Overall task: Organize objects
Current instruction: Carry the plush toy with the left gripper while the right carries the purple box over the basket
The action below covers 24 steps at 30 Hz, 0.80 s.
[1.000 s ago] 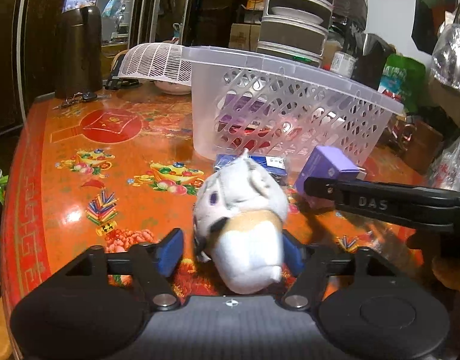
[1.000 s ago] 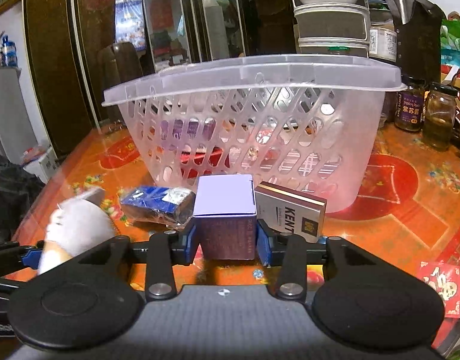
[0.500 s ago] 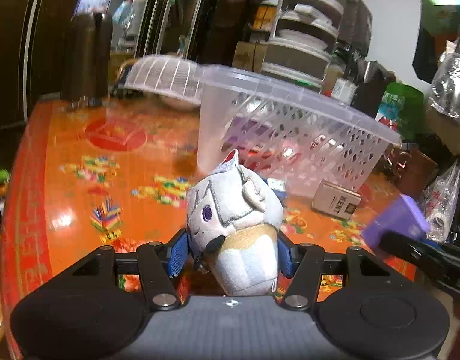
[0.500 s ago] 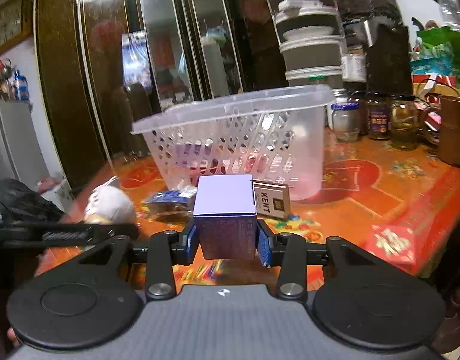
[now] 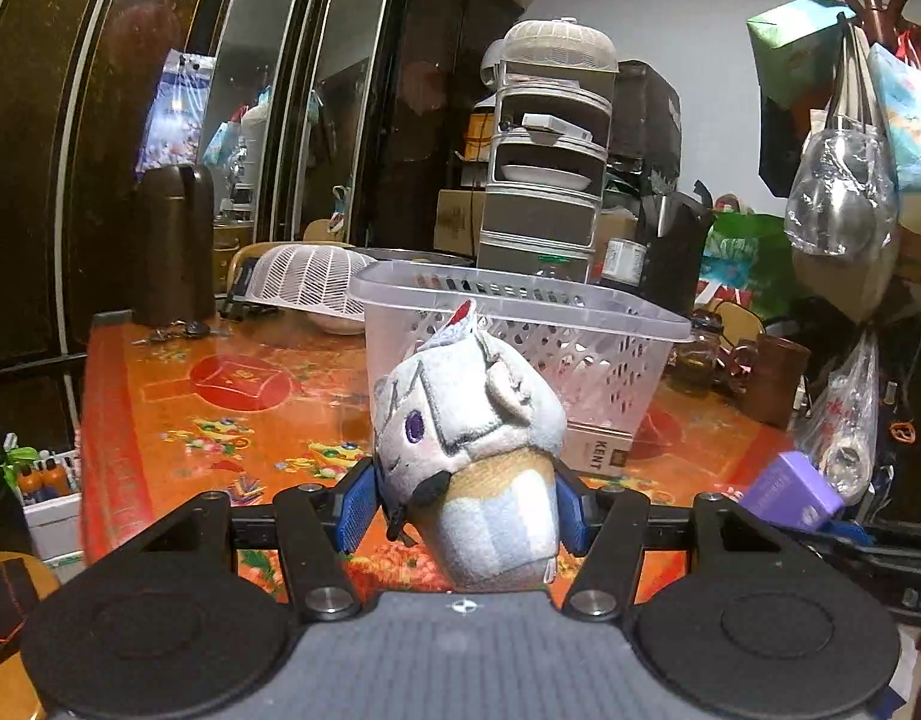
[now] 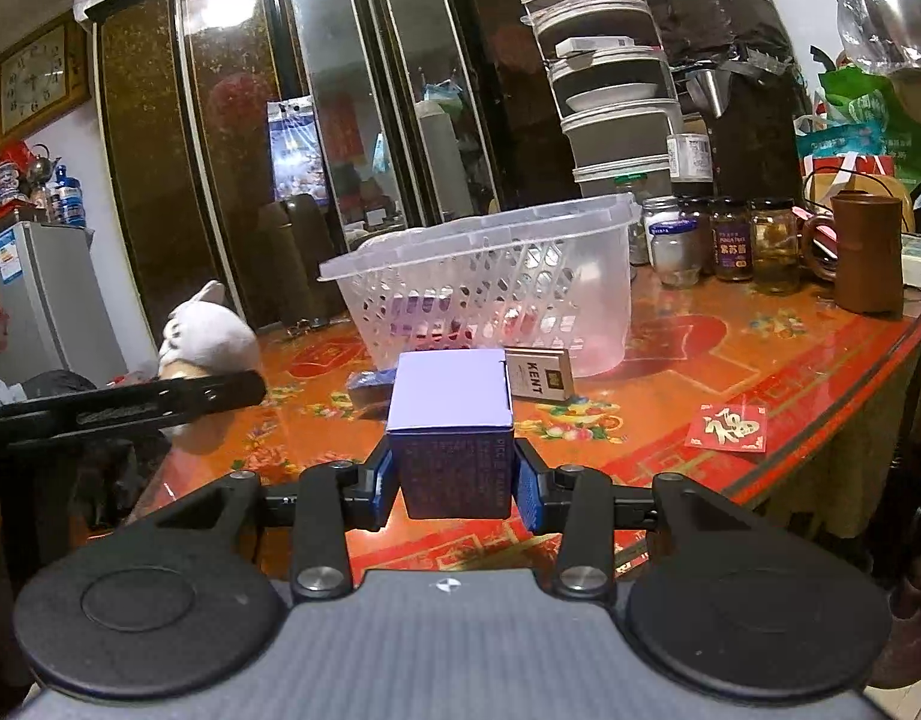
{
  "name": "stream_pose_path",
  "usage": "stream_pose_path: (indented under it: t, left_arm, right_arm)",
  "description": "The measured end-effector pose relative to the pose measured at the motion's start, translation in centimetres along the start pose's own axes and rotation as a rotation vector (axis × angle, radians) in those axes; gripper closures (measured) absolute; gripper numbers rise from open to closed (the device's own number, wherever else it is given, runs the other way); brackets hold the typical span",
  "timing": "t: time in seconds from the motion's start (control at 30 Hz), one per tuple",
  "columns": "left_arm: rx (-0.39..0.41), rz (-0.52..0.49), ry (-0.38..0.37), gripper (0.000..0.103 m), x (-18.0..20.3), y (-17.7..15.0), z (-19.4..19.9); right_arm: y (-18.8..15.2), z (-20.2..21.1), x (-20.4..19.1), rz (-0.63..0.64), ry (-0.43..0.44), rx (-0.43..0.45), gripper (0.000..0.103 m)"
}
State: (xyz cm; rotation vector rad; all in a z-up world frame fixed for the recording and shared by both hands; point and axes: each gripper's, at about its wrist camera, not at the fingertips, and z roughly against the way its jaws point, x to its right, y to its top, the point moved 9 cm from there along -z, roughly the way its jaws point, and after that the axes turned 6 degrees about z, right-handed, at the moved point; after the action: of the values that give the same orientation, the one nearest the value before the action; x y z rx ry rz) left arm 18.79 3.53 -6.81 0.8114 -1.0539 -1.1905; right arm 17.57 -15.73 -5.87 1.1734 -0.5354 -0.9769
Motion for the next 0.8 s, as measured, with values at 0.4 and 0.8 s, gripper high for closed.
stream_pose_path:
  t: [0.4, 0.8]
  left_arm:
    - [0.003, -0.017, -0.009, 0.041, 1.4, 0.8, 0.1]
    - [0.001, -0.007, -0.073, 0.041, 2.0, 3.6, -3.0]
  right_arm:
    - [-0.2, -1.0, 1.9, -0.010, -0.016, -0.029, 0.060]
    - [3.7, -1.8, 2.6, 0.024, -0.022, 0.026, 0.060]
